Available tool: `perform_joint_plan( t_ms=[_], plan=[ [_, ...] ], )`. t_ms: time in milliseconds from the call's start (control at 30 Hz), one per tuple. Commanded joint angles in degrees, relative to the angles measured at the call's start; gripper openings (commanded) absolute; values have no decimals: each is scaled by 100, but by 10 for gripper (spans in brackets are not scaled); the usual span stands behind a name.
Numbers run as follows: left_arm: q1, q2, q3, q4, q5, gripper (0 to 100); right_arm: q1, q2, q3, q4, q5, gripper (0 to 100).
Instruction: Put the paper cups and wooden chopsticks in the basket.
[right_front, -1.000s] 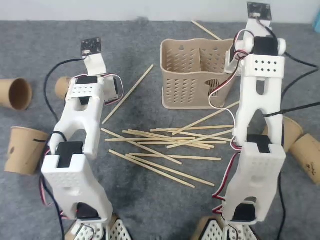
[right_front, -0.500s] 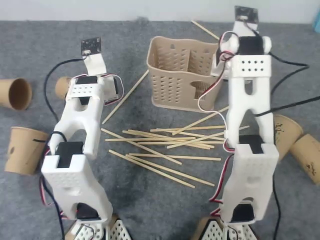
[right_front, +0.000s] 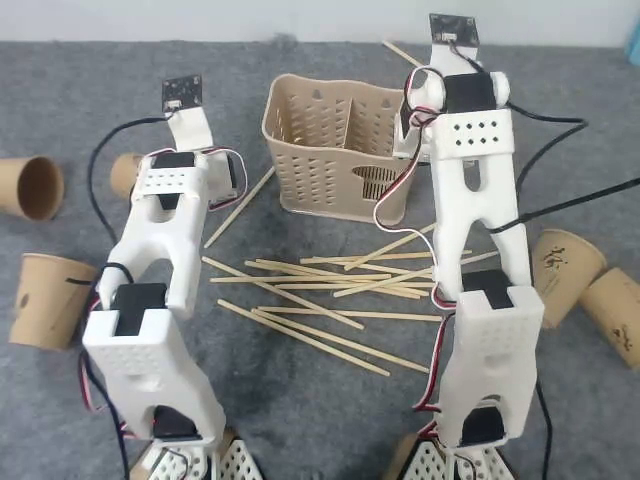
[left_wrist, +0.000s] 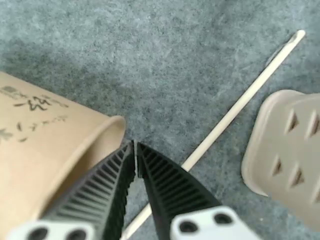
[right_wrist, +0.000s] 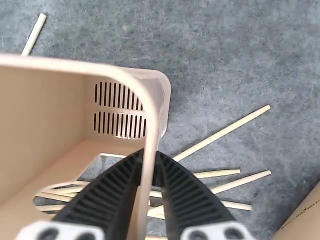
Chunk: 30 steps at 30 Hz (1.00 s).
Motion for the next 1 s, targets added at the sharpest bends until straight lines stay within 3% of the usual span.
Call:
perform_joint_plan(
  t_ms=[0, 100, 167, 500, 600, 767, 967],
  plan=[
    [-18, -53, -145, -114, -9, 16, -163, -119, -246, 268, 44, 132],
    [-26, -53, -145, -105, -9, 16, -136, -295, -229, 321, 440, 243],
    [-26, -53, -145, -105, -9, 16, -40, -558, -220, 330, 580, 265],
    [-26, -53, -145, -105, -9, 16, 954, -2642, 615, 321, 633, 203],
    [-26, -53, -145, -105, -9, 16, 1279, -2967, 1116, 295, 1108, 163],
    [-26, -53, -145, -97, -9, 16, 1815, -2668, 1275, 215, 1811, 119],
    [-26, -53, -127, -97, -9, 16, 2431, -1824, 1275, -488, 1969, 115]
  ],
)
